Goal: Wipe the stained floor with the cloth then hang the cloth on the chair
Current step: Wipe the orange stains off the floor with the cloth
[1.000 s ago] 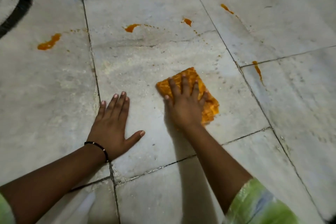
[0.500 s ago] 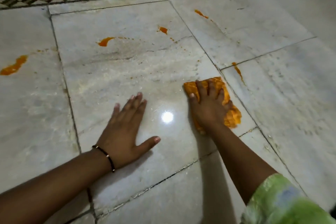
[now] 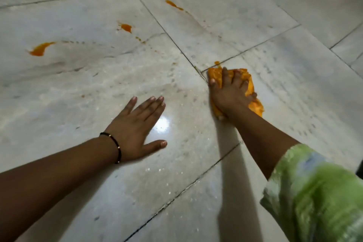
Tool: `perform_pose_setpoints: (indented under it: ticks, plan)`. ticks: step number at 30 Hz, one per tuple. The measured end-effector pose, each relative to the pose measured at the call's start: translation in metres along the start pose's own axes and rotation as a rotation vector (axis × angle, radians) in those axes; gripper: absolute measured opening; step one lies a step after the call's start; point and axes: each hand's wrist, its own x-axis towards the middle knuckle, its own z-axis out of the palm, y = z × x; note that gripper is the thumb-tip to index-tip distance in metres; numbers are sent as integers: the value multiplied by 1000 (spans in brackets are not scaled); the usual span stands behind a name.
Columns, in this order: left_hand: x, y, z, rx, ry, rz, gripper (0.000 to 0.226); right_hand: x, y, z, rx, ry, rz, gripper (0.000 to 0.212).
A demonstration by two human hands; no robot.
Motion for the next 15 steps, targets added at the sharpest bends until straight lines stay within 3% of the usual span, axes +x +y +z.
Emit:
perform_pose_setpoints:
  ticks: [2,4,8,10,12,15]
  plan:
    - [-4,1,2,5,37,12,92,-5,-16,4,-55,-8,-155,63]
    - [-4,2,6,-4,56,5,90,-24,-8,8,-129,-31,-434,61]
    - [-5,3,5,-11,65,-16,89,-56,63,-16,-377,-203,-929,63]
    - [-4,4,2,-30,37,-24,88,-47,94,-43,-523,-339,-862,68]
    - [-4,6,1,-40,11,-31,88,-28,103,-55,-588,-445,-634,72]
    - [-5,7,-5,-58,-6,-45,88,9,63,-44,-338,-439,-291,67]
